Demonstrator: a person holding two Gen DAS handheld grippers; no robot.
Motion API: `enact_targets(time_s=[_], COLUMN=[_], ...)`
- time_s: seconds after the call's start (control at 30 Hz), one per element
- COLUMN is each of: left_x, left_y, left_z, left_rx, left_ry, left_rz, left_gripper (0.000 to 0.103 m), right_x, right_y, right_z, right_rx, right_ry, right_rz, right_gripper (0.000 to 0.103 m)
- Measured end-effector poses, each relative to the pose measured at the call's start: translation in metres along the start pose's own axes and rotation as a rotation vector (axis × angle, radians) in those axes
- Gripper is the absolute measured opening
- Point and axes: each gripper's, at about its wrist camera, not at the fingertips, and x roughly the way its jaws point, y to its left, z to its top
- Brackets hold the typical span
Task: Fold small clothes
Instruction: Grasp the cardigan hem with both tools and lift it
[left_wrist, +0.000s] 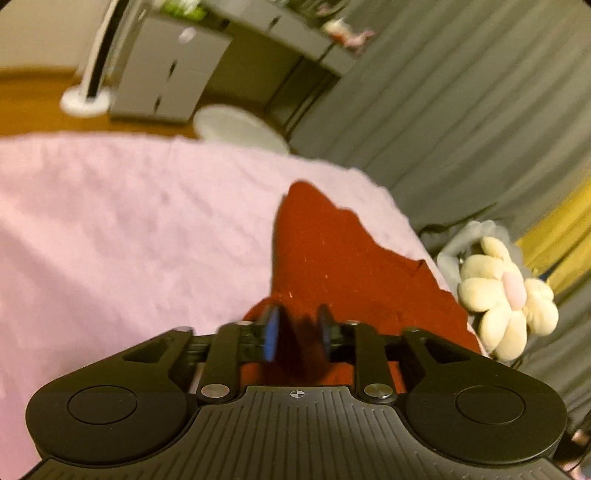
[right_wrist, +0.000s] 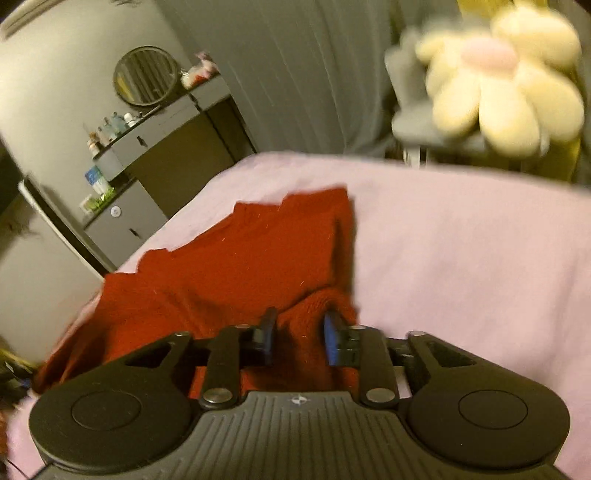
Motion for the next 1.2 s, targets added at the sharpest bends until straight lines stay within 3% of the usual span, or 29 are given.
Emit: enact_targets(time_s=[0.03, 0.1, 0.17, 0.3, 0.47, 0.57, 0.63, 0.67, 0.73, 0.83, 1.1, 1.2], left_x=[-0.002, -0.001, 0.005, 0.027, 0.057, 0.070, 0.074, 0.072, 0.067, 0.057, 0.015, 0.014], left_y=[0.002, 0.005, 0.006, 0.005, 0.008, 0.016, 0.017, 0.016, 0.012, 0.004, -0.042, -0.060], left_z=[-0.002, -0.005, -0.008, -0.016, -0.013, -0.007, -0.004, -0.004, -0.003, -0.002, 0.035, 0.053], left_rx=[0.045, 0.119, 0.174, 0.226, 0.176, 0.084, 0.058, 0.070, 0.106, 0.139, 0.246, 0.283], left_ry=[-0.016, -0.003, 0.037, 0.090, 0.113, 0.141, 0.144, 0.135, 0.107, 0.078, -0.107, -0.199], left_rz=[-0.006, -0.008, -0.006, -0.019, -0.020, -0.047, -0.024, -0.016, -0.013, -0.005, -0.091, -0.070], left_gripper=[0.046, 0.055, 0.056, 0.068, 0.070, 0.062, 0.039, 0.035, 0.017, 0.013, 0.011, 0.011], right_x=[-0.004, -0.008, -0.005, 0.010, 0.033, 0.048, 0.055, 0.059, 0.061, 0.060, 0.040, 0.043], right_y=[0.004, 0.010, 0.015, 0.025, 0.037, 0.040, 0.040, 0.039, 0.039, 0.038, 0.044, 0.048], right_z=[-0.004, -0.012, -0.018, -0.030, -0.035, -0.032, -0.029, -0.028, -0.029, -0.031, 0.001, 0.027], right_rx=[-0.076, -0.219, -0.295, -0.404, -0.473, -0.476, -0.468, -0.463, -0.465, -0.482, -0.411, -0.369], right_ry=[-0.037, -0.076, -0.078, -0.058, -0.038, -0.022, -0.006, 0.010, 0.016, -0.004, -0.115, -0.169], right_rz=[-0.013, -0.042, -0.022, -0.022, -0.041, -0.055, -0.059, -0.066, -0.088, -0.110, -0.066, -0.071], right_gripper=[0.060, 0.068, 0.069, 0.073, 0.073, 0.069, 0.050, 0.046, 0.030, 0.017, 0.012, 0.012])
